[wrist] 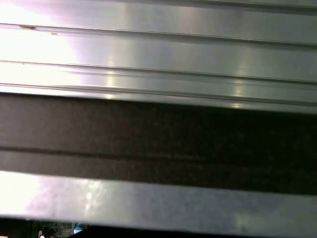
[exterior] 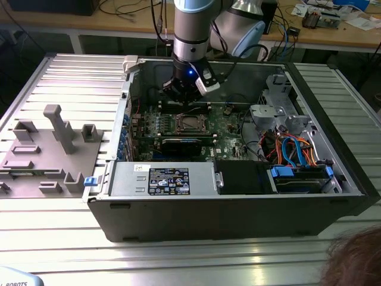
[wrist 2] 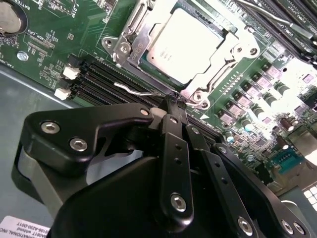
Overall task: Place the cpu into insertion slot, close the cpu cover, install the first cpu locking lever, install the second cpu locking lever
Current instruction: 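Install the first cpu locking lever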
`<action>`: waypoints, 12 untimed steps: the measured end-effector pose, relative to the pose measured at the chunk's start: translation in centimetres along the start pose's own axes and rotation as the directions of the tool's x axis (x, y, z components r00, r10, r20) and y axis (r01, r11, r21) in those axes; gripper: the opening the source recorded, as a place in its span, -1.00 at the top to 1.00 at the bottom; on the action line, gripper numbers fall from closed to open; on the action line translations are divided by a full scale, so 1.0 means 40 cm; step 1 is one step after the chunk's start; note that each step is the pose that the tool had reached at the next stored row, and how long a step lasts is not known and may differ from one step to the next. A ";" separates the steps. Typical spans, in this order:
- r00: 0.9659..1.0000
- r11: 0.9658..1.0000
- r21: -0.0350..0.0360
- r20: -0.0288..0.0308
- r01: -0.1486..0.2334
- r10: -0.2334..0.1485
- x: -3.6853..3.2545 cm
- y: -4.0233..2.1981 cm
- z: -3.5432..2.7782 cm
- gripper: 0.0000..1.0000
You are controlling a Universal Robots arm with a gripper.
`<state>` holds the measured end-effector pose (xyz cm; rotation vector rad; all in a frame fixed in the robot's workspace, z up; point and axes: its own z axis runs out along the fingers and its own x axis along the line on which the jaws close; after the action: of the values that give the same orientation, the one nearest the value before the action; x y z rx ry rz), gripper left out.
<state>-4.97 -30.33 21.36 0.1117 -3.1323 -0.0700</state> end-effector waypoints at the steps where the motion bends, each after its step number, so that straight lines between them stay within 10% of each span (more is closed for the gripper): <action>1: 1.000 1.000 0.000 0.000 0.000 0.000 -0.002 0.000 0.001 0.79; 12: 1.000 1.000 0.000 0.000 0.000 0.000 -0.022 -0.002 0.009 0.79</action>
<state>-4.10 -30.34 20.98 0.1116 -3.1323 -0.0699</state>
